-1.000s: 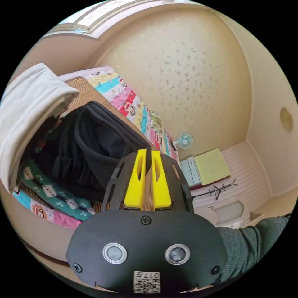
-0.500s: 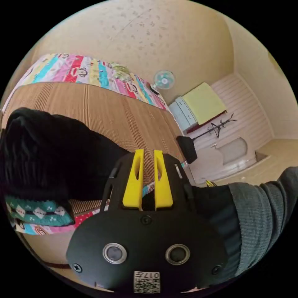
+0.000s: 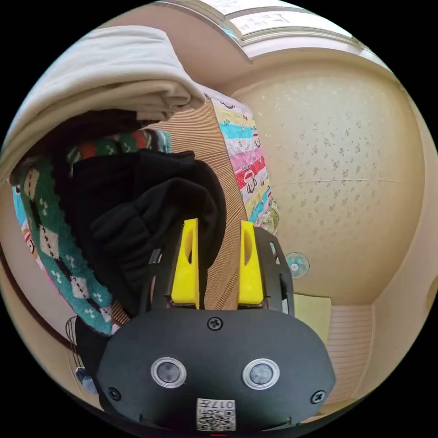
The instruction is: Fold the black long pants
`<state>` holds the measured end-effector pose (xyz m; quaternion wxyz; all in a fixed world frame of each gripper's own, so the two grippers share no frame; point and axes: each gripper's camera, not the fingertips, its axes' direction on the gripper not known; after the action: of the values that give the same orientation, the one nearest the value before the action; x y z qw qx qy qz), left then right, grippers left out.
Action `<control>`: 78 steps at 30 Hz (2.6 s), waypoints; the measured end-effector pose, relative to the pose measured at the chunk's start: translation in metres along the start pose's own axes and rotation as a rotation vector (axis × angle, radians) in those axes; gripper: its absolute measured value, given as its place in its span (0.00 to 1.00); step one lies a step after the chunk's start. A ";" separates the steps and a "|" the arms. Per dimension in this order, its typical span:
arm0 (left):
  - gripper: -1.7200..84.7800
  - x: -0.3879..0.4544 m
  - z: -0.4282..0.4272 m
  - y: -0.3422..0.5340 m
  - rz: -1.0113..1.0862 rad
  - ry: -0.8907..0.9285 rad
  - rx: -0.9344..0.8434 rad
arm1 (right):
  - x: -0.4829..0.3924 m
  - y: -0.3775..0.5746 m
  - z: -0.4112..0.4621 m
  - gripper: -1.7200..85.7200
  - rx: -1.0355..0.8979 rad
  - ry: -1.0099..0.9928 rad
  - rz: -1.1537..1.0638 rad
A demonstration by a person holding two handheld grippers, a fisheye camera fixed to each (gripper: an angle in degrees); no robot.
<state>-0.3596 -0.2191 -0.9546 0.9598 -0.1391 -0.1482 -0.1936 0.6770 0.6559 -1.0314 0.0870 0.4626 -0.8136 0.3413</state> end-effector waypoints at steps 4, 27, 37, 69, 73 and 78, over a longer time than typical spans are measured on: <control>0.11 0.001 0.056 -0.012 -0.039 0.061 -0.125 | 0.020 0.014 0.017 0.02 -0.023 -0.091 0.055; 0.09 0.286 0.156 0.476 1.403 0.337 -1.083 | 0.061 0.466 0.250 0.18 -1.784 0.835 -0.888; 0.09 0.262 0.112 0.427 1.237 0.533 -1.013 | 0.043 0.467 0.089 0.05 -1.627 -0.028 -0.866; 0.06 0.576 0.085 0.211 1.200 0.345 -0.111 | -0.419 0.620 0.137 0.05 -0.963 -0.354 -1.497; 0.11 0.573 0.199 0.118 1.069 0.247 -0.200 | -0.441 0.614 0.279 0.09 -0.891 -0.148 -1.357; 0.14 0.413 0.290 0.077 0.925 -0.134 -0.304 | -0.343 0.549 0.404 0.12 -0.927 0.243 -1.335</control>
<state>-0.0304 -0.1929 -0.5649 0.9024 -0.3410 -0.1023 0.2427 0.4927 0.8231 -1.7521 0.5416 0.7259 -0.4105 -0.1055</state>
